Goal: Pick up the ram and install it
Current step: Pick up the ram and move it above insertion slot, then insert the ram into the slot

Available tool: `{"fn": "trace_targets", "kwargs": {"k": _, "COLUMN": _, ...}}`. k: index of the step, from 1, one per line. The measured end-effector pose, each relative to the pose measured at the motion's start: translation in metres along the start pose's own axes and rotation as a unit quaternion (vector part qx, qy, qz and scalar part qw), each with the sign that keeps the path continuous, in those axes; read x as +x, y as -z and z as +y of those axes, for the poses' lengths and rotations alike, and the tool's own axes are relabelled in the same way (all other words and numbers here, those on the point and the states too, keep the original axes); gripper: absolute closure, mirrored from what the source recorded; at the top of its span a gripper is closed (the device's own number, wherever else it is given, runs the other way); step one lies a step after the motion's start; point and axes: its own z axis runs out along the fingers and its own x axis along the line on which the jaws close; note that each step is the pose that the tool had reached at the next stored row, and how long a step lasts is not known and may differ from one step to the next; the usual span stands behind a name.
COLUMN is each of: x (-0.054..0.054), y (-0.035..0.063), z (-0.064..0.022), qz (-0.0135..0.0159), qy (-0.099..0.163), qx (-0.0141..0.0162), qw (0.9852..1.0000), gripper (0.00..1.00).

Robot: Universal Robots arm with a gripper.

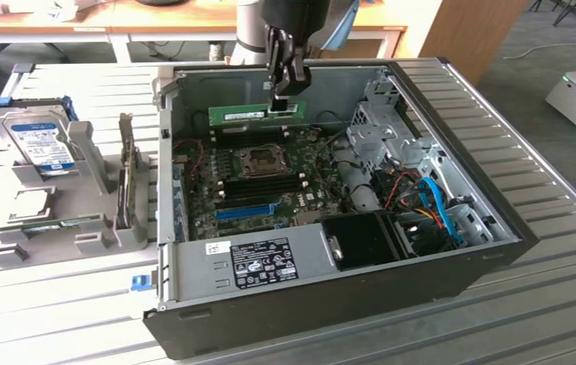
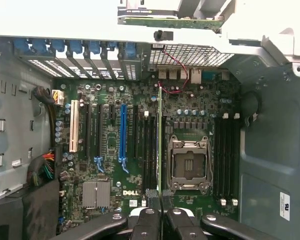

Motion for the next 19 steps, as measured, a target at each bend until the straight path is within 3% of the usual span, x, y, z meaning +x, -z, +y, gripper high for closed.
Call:
{"fn": "trace_targets", "kwargs": {"k": 11, "x": 0.0000, "y": -0.0003, "z": 0.0000, "qz": 0.0000, "qy": 0.000, "qx": 0.0000, "qw": 1.0000, "gripper": 0.87}}
{"fn": "trace_targets", "kwargs": {"k": 19, "x": 0.0005, "y": -0.0071, "z": -0.0002, "qz": -0.0001, "qy": 0.000, "qx": 0.0000, "qw": 1.0000, "gripper": 0.87}}
